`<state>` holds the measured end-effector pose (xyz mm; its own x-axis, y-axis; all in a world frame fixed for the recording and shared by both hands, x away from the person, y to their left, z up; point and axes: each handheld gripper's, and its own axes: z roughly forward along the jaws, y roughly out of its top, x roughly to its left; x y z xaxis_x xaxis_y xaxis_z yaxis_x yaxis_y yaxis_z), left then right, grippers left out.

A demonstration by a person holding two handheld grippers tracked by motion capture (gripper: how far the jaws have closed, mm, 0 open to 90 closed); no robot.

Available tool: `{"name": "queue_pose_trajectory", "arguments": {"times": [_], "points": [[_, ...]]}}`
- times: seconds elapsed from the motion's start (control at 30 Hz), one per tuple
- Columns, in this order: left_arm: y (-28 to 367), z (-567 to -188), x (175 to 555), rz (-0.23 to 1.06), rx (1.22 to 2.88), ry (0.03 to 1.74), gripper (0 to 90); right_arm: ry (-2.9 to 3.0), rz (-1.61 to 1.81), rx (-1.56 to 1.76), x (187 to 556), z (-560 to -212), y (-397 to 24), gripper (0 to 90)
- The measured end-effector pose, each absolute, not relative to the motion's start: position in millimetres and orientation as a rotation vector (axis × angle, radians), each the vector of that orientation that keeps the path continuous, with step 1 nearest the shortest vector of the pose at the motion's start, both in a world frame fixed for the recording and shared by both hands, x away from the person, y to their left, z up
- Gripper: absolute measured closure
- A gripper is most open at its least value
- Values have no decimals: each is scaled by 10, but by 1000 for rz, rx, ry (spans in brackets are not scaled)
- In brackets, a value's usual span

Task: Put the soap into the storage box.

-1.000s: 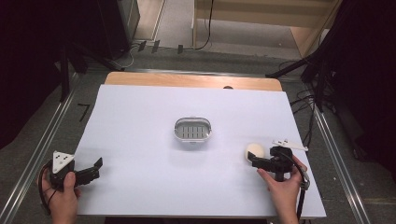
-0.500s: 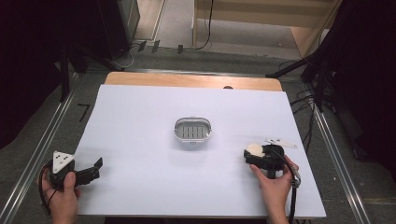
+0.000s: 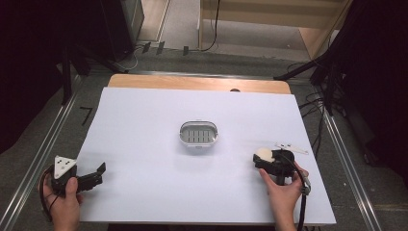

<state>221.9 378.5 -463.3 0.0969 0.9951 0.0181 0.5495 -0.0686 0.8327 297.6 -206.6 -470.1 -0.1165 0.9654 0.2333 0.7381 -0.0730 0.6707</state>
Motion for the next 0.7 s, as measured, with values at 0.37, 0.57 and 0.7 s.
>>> {"name": "queue_pose_trajectory", "arguments": {"times": [0.37,0.57,0.7], "points": [[3785,-4633,2219,839,1702,1529,3,1910,999,1766,2959,-4579,-2023,253],[3783,-4632,2218,839,1704,1530,3,1911,1019,1752,2976,-4528,-1992,254],[3785,-4632,2218,838,1704,1528,3,1911,1024,1756,3000,-4504,-1958,254]]}}
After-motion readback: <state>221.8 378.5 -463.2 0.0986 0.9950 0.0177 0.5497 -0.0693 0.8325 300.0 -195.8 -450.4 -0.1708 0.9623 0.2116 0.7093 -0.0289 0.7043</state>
